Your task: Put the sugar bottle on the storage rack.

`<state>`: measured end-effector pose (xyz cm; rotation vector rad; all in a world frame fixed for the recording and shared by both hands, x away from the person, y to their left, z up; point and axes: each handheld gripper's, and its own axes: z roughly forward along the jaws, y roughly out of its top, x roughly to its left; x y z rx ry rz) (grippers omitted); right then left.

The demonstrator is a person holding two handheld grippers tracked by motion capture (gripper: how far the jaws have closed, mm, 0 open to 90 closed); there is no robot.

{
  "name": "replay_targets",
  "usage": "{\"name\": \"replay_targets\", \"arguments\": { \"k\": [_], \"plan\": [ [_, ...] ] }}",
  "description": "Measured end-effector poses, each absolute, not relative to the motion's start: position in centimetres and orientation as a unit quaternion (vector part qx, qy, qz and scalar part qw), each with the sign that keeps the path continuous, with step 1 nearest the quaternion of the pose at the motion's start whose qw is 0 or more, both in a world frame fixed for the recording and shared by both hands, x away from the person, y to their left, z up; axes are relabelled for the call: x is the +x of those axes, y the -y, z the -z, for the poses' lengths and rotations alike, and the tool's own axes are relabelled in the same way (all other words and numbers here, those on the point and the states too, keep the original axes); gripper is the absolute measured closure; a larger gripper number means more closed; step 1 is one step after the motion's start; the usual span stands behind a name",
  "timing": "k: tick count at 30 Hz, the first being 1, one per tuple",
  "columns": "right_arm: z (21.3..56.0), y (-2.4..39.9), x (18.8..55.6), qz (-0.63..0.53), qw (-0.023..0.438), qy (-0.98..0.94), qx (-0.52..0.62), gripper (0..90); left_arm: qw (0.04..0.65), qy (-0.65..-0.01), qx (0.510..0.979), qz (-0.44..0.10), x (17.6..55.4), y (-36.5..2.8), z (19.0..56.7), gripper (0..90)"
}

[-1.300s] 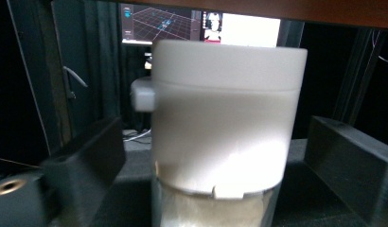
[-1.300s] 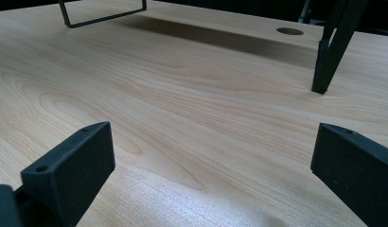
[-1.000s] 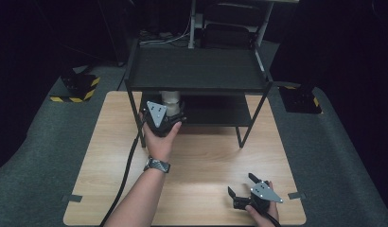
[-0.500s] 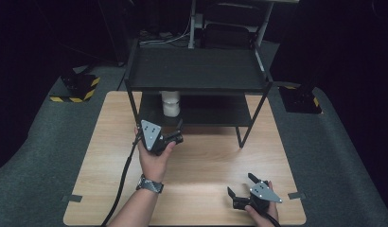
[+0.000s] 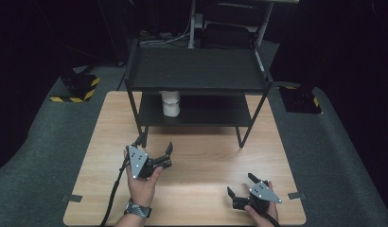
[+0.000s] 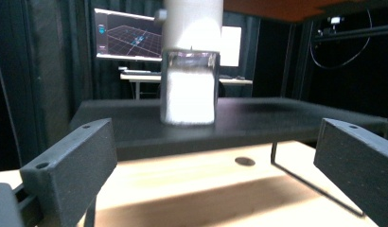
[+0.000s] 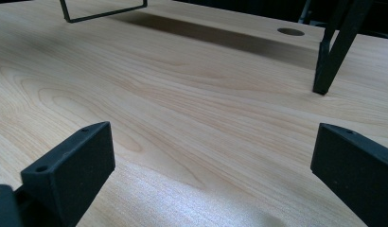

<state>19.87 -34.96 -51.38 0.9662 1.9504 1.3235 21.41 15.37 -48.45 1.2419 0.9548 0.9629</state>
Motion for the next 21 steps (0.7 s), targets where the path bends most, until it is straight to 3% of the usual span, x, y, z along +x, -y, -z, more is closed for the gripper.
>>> {"name": "replay_targets", "arguments": {
  "k": [21],
  "plan": [
    [51.4, 35.0, 19.9, -0.498, 0.292, -0.732, 0.362, 0.3, 0.560, -0.416, 0.607, -0.382, 16.1, -20.4, 52.3, 0.4]
  ]
}}
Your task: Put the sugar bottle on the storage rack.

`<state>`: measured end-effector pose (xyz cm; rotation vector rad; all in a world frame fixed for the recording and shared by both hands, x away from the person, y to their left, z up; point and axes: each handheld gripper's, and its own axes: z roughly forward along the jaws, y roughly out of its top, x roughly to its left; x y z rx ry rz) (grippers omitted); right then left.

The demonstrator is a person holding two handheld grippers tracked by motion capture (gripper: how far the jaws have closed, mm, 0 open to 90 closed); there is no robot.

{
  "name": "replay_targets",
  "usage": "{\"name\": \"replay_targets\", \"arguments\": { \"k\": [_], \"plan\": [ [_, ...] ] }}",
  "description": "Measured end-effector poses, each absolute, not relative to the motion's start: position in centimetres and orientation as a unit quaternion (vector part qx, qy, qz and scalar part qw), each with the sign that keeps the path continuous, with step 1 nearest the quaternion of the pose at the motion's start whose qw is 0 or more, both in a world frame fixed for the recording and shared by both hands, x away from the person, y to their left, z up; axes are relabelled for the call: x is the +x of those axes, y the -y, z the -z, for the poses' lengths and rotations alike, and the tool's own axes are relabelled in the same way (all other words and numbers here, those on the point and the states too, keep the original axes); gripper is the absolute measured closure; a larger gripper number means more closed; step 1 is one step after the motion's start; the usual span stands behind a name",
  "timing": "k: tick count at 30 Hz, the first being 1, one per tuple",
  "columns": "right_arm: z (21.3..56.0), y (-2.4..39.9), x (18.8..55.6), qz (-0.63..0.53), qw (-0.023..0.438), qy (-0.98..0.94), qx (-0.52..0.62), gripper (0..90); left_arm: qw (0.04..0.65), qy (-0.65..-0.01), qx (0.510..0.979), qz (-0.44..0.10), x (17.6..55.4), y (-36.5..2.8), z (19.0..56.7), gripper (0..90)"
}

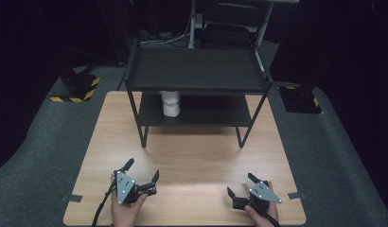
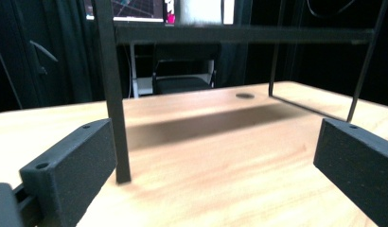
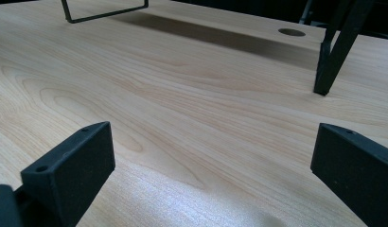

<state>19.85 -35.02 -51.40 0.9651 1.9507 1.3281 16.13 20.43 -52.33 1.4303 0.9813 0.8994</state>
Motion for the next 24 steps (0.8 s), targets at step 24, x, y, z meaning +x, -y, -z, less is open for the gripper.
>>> {"name": "replay_targets", "arguments": {
  "k": [24],
  "plan": [
    [51.4, 34.8, 19.7, -0.495, 0.298, -0.732, 0.361, 0.3, 0.494, -0.462, 0.666, -0.313, 16.1, -23.6, 51.9, 0.6]
  ]
}}
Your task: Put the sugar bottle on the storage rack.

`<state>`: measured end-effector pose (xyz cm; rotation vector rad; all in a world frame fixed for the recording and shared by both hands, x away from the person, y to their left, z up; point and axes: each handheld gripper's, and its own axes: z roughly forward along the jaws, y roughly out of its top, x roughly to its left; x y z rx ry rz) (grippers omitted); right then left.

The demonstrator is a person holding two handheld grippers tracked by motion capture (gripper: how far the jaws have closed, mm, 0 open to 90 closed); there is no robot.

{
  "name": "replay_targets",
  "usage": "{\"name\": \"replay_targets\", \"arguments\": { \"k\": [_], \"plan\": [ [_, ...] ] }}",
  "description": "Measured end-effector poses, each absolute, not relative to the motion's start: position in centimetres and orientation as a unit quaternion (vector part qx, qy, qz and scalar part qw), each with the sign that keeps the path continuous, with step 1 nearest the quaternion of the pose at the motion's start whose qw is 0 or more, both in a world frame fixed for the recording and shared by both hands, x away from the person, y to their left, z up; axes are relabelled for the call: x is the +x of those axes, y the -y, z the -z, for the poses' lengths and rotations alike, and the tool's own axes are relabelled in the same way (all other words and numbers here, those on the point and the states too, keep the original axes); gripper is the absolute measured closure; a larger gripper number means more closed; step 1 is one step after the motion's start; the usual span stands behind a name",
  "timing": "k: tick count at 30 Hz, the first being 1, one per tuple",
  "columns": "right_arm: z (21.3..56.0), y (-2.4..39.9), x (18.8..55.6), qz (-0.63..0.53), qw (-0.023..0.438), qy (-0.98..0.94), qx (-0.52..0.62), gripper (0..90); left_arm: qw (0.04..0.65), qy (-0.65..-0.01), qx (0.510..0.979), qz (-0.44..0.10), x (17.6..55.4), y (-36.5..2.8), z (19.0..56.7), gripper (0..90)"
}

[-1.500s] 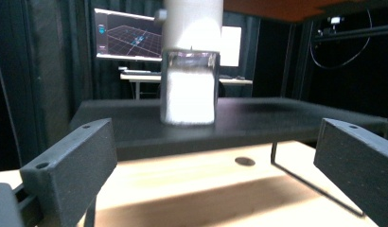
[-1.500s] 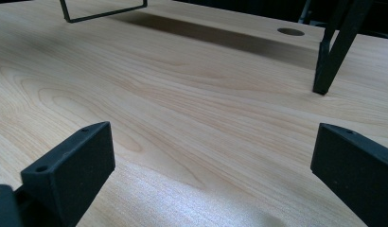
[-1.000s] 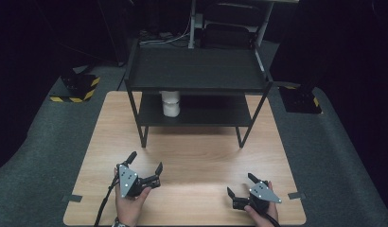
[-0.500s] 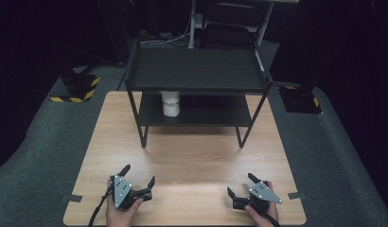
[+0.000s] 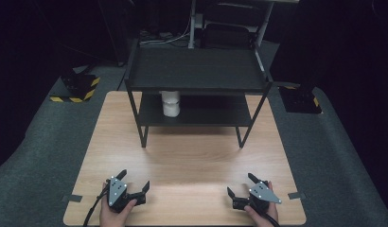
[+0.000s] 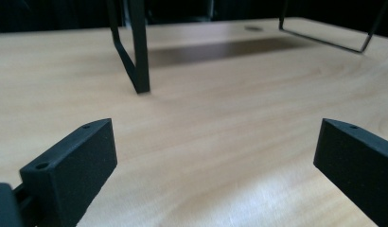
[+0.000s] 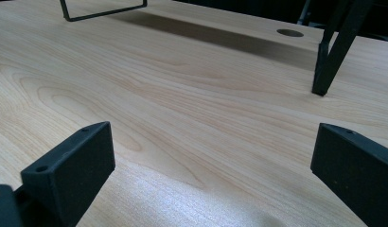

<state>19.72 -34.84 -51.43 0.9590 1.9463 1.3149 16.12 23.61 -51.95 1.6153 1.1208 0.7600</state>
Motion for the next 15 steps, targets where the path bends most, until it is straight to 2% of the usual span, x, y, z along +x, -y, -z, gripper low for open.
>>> {"name": "replay_targets", "arguments": {
  "k": [7, 15],
  "plan": [
    [51.42, 34.61, 19.60, -0.492, 0.302, -0.729, 0.367, 0.3, 0.479, -0.455, 0.687, -0.301, 16.51, -23.47, 51.51, 0.7],
    [51.31, 34.41, 19.69, -0.488, 0.303, -0.730, 0.370, 0.3, 0.461, -0.439, 0.703, -0.318, 16.29, -22.79, 51.27, 0.7]
  ]
}}
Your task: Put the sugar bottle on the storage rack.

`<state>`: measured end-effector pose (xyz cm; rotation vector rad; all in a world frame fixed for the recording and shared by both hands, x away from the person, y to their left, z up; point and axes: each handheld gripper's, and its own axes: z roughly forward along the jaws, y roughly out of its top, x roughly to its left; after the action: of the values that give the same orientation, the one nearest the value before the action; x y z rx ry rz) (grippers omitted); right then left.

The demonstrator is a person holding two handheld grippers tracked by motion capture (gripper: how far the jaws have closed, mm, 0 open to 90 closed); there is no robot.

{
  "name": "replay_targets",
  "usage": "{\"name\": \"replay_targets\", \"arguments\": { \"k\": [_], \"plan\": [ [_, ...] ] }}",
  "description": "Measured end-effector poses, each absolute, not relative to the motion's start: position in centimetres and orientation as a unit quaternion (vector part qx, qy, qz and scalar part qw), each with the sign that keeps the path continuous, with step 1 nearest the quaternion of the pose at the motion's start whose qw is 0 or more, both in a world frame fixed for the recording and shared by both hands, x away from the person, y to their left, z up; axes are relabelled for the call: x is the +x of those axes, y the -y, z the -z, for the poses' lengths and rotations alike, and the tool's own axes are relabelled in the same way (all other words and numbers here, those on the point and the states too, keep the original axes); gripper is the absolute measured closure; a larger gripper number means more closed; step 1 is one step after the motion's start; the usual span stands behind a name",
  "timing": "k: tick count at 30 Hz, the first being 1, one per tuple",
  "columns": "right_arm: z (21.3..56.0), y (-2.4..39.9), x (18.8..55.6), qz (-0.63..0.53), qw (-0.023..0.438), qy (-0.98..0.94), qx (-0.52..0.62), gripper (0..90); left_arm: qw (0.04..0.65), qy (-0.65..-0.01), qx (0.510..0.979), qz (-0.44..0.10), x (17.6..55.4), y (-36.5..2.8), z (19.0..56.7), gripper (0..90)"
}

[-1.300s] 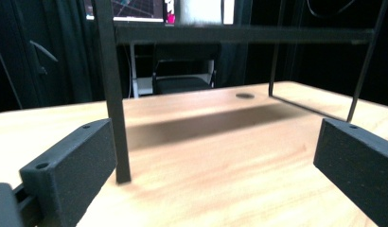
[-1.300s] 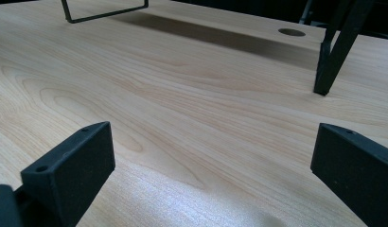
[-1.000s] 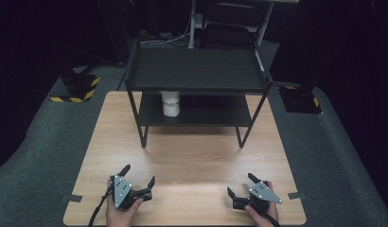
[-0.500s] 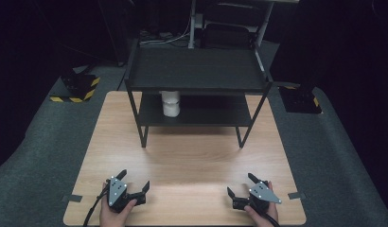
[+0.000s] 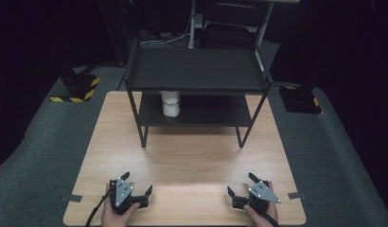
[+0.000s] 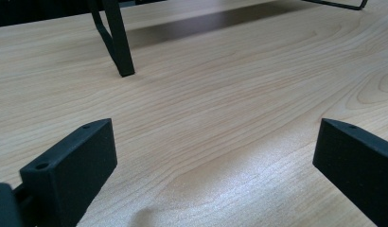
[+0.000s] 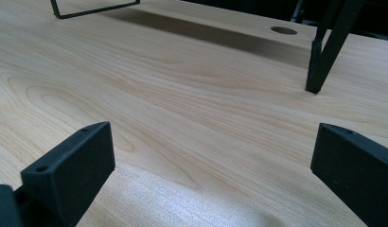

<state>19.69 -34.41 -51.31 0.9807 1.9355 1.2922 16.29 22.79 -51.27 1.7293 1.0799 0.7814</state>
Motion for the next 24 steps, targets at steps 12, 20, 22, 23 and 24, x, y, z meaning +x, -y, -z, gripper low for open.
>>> {"name": "replay_targets", "arguments": {
  "k": [12, 20, 22, 23, 24],
  "plan": [
    [51.36, 34.69, 19.80, -0.492, 0.299, -0.732, 0.363, 0.2, 0.463, -0.456, 0.699, -0.298, 16.46, -23.09, 50.99, 0.7],
    [51.47, 34.89, 19.71, -0.495, 0.299, -0.734, 0.356, 0.3, 0.459, -0.462, 0.703, -0.286, 16.99, -23.07, 50.67, 0.7],
    [51.57, 34.96, 19.61, -0.498, 0.300, -0.731, 0.357, 0.3, 0.459, -0.464, 0.702, -0.286, 17.11, -23.03, 50.68, 0.7],
    [51.57, 34.96, 19.61, -0.498, 0.300, -0.731, 0.357, 0.3, 0.459, -0.464, 0.702, -0.286, 17.11, -23.03, 50.68, 0.7],
    [51.60, 34.93, 19.54, -0.498, 0.301, -0.731, 0.357, 0.3, 0.459, -0.466, 0.702, -0.284, 17.20, -23.08, 50.62, 0.7]
  ]
}}
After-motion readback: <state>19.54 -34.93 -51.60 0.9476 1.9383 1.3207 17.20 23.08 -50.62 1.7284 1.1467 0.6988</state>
